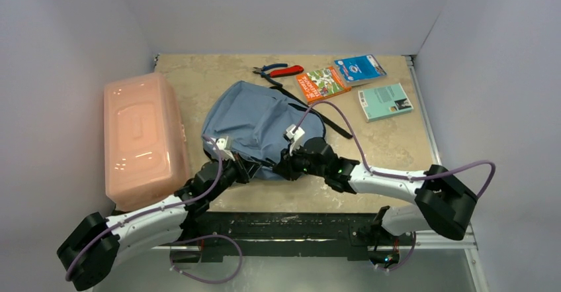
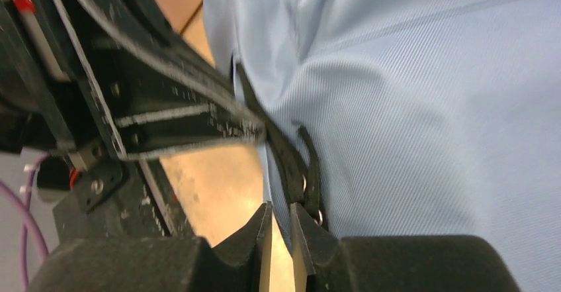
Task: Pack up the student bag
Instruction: Adjust the student bag at the center of the board.
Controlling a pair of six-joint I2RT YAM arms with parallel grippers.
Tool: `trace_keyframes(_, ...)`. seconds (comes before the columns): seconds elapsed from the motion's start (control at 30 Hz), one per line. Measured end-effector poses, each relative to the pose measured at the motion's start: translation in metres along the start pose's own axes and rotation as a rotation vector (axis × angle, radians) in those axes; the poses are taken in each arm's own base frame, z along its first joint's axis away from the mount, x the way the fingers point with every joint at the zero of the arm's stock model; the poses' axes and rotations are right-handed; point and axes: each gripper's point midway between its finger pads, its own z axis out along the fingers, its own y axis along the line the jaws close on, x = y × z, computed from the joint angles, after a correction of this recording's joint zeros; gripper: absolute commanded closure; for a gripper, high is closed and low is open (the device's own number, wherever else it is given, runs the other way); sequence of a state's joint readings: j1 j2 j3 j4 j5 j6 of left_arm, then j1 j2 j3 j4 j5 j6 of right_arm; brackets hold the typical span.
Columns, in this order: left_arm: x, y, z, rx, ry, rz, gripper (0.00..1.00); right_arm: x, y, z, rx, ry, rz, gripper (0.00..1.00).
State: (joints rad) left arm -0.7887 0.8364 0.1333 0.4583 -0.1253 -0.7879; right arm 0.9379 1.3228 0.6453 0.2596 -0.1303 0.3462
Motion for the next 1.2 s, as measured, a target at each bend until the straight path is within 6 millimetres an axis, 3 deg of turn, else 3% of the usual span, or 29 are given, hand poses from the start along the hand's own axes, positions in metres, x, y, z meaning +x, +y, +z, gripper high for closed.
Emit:
trace_keyframes(0.13, 0.007, 0.002, -0.002, 0.004, 0.017, 0.011, 1.0, 0.044, 0.007, 0.001, -0.062, 0.052, 0.015, 0.94)
trace_keyframes(0.37, 0.023, 0.006, -0.003, -0.005, 0.072, -0.007, 0.98, 0.066, 0.014, 0.006, -0.051, 0.016, 0.005, 1.0)
trace_keyframes(0.5, 0.028, 0.012, -0.004, -0.082, 0.118, -0.1, 0.61, 0.076, 0.008, 0.016, -0.021, 0.032, 0.017, 1.0)
trace_keyframes(0.6, 0.022, 0.009, -0.004, -0.16, 0.141, -0.2, 0.46, 0.081, 0.007, 0.02, -0.005, 0.044, 0.016, 1.0)
trace_keyframes(0.63, 0.018, 0.006, -0.003, -0.178, 0.143, -0.24, 0.34, 0.081, 0.007, 0.02, -0.002, 0.042, 0.013, 1.0)
trace_keyframes(0.73, 0.015, 0.001, -0.006, -0.218, 0.154, -0.343, 0.29, 0.079, 0.009, 0.02, -0.003, 0.028, 0.001, 1.0)
trace_keyframes(0.87, 0.025, 0.012, -0.01, -0.301, 0.182, -0.462, 0.24, 0.08, 0.011, 0.016, -0.005, 0.009, -0.017, 1.0)
trace_keyframes(0.97, 0.028, 0.023, -0.007, -0.361, 0.193, -0.543, 0.27, 0.079, 0.014, 0.014, -0.013, -0.002, -0.03, 1.0)
trace_keyframes(1.1, 0.034, 0.037, 0.004, -0.434, 0.233, -0.64, 0.55, 0.079, 0.017, 0.013, -0.018, -0.009, -0.055, 1.0)
trace_keyframes(1.2, 0.039, 0.044, 0.011, -0.447, 0.259, -0.681, 0.69, 0.081, 0.02, 0.013, -0.016, -0.009, -0.083, 1.0)
